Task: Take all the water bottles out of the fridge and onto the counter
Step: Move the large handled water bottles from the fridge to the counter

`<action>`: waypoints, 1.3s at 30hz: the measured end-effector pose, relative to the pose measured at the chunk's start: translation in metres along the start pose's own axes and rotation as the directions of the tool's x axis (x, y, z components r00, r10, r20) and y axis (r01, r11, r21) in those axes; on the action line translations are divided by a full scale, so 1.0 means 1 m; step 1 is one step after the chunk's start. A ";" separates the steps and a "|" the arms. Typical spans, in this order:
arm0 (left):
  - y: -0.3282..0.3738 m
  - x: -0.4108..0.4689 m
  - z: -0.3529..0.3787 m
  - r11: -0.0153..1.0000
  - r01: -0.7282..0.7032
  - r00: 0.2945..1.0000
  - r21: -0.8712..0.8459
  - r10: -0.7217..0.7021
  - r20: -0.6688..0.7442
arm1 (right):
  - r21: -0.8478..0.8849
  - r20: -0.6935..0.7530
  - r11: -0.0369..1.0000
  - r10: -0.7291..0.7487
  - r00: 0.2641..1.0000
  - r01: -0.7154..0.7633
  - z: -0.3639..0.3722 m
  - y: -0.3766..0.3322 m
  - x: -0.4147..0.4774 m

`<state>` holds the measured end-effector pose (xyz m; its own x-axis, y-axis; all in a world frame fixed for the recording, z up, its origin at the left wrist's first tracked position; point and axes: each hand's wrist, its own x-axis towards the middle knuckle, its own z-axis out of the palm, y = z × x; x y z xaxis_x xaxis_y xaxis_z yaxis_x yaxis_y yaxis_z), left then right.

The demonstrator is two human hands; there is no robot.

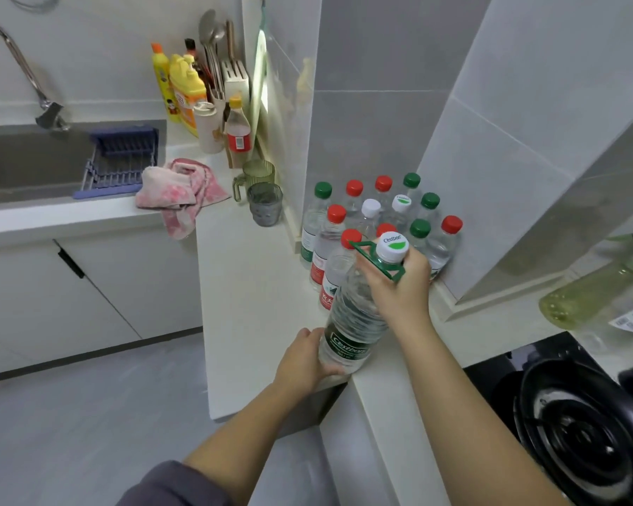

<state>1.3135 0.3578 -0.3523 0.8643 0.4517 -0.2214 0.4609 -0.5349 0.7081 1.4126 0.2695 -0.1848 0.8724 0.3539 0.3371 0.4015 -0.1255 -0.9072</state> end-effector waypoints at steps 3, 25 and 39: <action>0.016 0.014 0.008 1.000 -0.011 1.000 0.012 0.011 0.017 | 0.025 -0.017 1.000 0.004 1.000 -0.004 -0.014 0.006 0.014; 0.101 0.097 0.077 0.956 -0.078 0.996 0.281 0.064 0.059 | 0.069 -0.192 0.998 0.021 0.981 -0.007 -0.093 0.062 0.091; 0.136 0.113 0.108 0.948 -0.040 0.999 0.315 0.033 0.028 | 0.014 -0.215 1.000 0.012 0.977 -0.009 -0.129 0.085 0.115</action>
<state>1.4955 0.2590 -0.3531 0.8843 0.4139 -0.2162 0.4658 -0.7505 0.4687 1.5830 0.1804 -0.1902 0.9165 0.1450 0.3727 0.3898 -0.1156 -0.9136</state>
